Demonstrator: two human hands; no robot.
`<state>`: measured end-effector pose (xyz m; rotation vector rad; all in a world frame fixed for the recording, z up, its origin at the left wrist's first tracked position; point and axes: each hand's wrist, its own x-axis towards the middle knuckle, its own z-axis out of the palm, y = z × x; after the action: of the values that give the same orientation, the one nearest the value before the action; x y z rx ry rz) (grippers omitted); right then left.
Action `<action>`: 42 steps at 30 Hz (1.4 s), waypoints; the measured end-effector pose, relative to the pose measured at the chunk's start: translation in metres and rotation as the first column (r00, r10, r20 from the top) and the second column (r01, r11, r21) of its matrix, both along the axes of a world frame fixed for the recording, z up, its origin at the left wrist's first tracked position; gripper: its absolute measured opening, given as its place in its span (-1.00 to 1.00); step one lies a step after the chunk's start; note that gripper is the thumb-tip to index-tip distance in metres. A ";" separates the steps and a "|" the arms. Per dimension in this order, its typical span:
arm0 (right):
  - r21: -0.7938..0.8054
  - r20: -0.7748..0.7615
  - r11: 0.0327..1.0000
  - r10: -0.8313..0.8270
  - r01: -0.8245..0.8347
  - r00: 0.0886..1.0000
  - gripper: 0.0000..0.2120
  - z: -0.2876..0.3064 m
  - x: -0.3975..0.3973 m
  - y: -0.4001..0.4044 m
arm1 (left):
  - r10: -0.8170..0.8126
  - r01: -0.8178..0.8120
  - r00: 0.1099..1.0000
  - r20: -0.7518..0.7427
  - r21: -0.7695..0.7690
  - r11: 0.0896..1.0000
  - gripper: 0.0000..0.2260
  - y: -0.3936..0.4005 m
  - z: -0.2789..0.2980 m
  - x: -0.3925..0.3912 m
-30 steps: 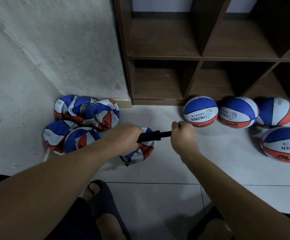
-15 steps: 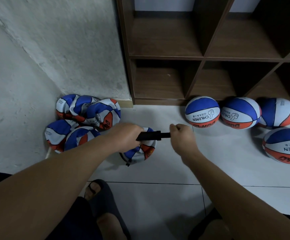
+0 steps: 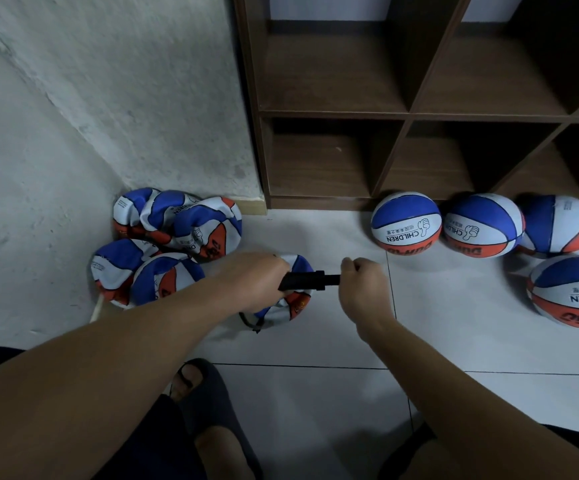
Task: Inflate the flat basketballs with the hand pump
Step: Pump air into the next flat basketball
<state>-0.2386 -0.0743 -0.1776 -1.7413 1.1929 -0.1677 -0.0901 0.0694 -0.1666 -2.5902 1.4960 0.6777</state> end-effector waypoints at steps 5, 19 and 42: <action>0.043 -0.016 0.999 0.034 -0.033 0.999 -0.62 0.000 0.005 0.011 | -0.019 0.018 1.000 -0.021 -0.027 0.999 -0.76 -0.005 0.005 -0.008; 0.053 0.006 0.984 -0.169 0.169 0.986 -0.84 0.015 -0.011 -0.057 | 0.043 -0.043 0.998 -0.055 -0.010 0.999 -0.77 0.016 0.009 0.027; 0.198 0.030 0.980 0.022 -0.027 0.999 -0.67 0.007 0.006 -0.002 | -0.054 0.057 0.997 0.055 -0.057 0.997 -0.87 0.004 0.012 0.009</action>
<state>-0.2327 -0.0763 -0.1708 -1.5735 1.1279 -0.0550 -0.0812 0.0732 -0.1546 -2.5758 1.5891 0.5621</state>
